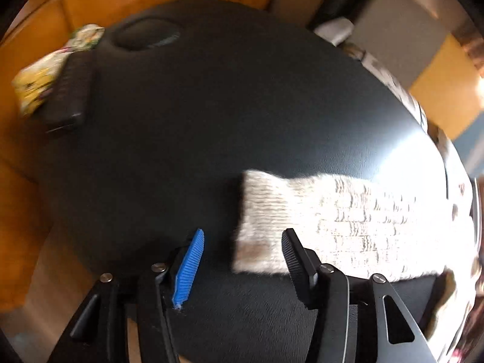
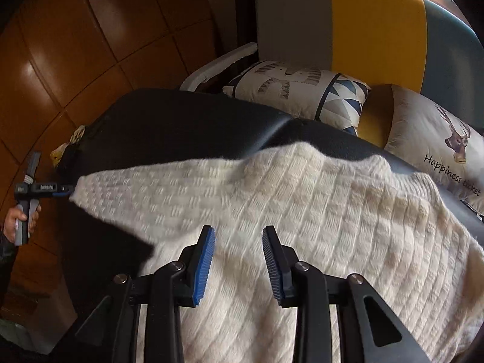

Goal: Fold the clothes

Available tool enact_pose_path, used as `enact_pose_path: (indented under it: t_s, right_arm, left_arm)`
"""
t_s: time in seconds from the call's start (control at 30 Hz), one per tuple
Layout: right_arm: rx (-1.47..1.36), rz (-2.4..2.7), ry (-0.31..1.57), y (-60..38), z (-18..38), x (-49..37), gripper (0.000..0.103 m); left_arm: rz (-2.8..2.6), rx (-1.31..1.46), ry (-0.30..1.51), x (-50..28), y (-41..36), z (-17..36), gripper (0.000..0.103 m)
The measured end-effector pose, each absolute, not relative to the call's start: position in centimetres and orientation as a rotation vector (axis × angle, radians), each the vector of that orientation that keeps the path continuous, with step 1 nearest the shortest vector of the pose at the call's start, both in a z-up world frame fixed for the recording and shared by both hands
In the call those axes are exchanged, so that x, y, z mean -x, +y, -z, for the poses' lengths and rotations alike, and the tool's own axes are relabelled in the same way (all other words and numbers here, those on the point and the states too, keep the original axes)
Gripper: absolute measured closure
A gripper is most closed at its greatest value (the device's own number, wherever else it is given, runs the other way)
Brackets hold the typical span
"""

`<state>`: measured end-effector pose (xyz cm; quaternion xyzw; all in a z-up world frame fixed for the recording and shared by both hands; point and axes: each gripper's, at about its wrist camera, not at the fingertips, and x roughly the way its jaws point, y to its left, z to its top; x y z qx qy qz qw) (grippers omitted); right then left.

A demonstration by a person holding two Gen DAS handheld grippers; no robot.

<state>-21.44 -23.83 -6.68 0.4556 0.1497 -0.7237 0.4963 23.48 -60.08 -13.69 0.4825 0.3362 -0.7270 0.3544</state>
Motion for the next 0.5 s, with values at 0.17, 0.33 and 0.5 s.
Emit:
enact_pose_path:
  t_s: [0.17,0.33,0.5]
  right_arm:
    - [-1.15,1.775,0.459,-28.3,8.0,23.5,0.064]
    - [-1.216,1.814,0.654,-32.5,11.9,24.3,0.062]
    - [-1.148,1.875,0.685,-34.0,12.3,23.8,0.078]
  left_arm:
    - [1.95,-1.289,0.719,-21.1,-58.3,14.3,0.046]
    - [1.956,-1.25,0.674,-20.1,-57.2,14.0,0.086]
    - [1.893,-1.187,0.677,-19.2,-57.8,14.0,0.087]
